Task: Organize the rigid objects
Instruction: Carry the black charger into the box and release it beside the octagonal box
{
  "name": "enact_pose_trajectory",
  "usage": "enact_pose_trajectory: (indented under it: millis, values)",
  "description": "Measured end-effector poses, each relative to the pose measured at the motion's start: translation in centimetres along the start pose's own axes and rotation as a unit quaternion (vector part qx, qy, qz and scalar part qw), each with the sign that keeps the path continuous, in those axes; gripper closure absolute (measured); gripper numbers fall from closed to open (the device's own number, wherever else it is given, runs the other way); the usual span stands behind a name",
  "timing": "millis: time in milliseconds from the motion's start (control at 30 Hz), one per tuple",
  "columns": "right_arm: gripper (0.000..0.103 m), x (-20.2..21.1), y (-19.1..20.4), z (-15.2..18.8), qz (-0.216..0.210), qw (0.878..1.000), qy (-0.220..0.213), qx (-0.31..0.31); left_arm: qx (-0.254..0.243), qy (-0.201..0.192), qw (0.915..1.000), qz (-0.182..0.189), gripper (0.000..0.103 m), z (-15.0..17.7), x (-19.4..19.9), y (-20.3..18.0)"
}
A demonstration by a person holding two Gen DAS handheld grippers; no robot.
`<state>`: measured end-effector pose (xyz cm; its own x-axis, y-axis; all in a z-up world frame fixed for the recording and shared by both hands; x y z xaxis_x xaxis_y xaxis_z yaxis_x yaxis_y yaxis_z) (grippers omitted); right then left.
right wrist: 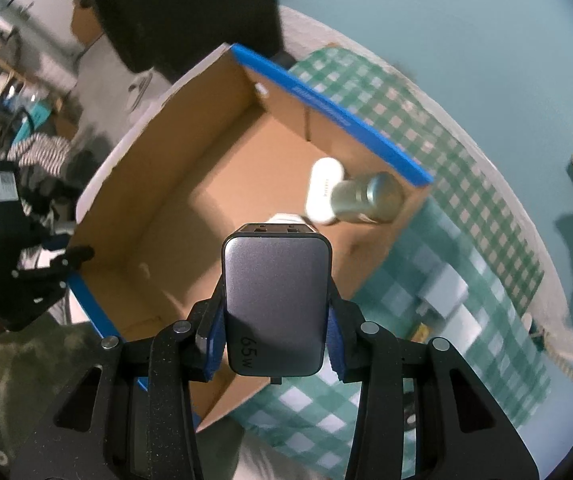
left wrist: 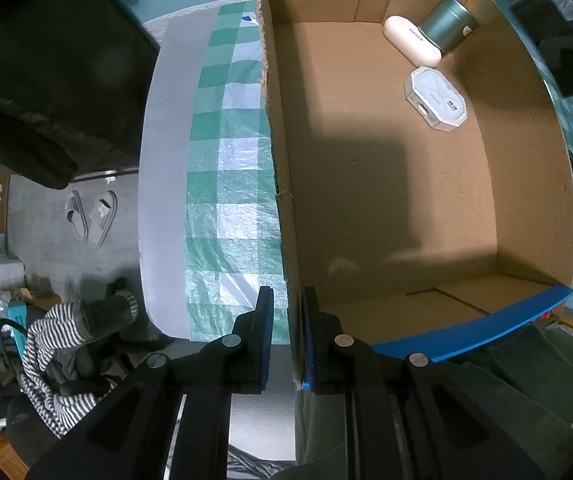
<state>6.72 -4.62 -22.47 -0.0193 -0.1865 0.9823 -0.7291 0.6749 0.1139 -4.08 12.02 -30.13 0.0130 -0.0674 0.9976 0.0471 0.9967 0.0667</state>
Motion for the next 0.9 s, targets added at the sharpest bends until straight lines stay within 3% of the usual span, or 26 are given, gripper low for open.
enact_pose_trajectory:
  millis: [333,900]
  values:
    - [0.063,-4.9,2.1,0.6,0.021,0.996,0.045,0.076,0.004,-0.001,1.0000,0.000,0.089,0.1,0.1,0.1]
    - [0.063,-9.1,2.0,2.5,0.041,0.985,0.102,0.136,0.017,0.002,0.9998,0.002,0.089,0.1,0.1,-0.1]
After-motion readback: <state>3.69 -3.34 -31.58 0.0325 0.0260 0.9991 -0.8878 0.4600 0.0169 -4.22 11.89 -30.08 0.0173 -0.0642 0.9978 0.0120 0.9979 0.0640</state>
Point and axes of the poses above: each gripper's, at about its wrist camera, not at the fingertips, and x roughly against the way its jaws point, y to its left, z to its underside, the point moved 10 cm from there along -x, roughly the way its jaws point, and after that the axes turned 2 degrees about x, right-handed, at the moved point
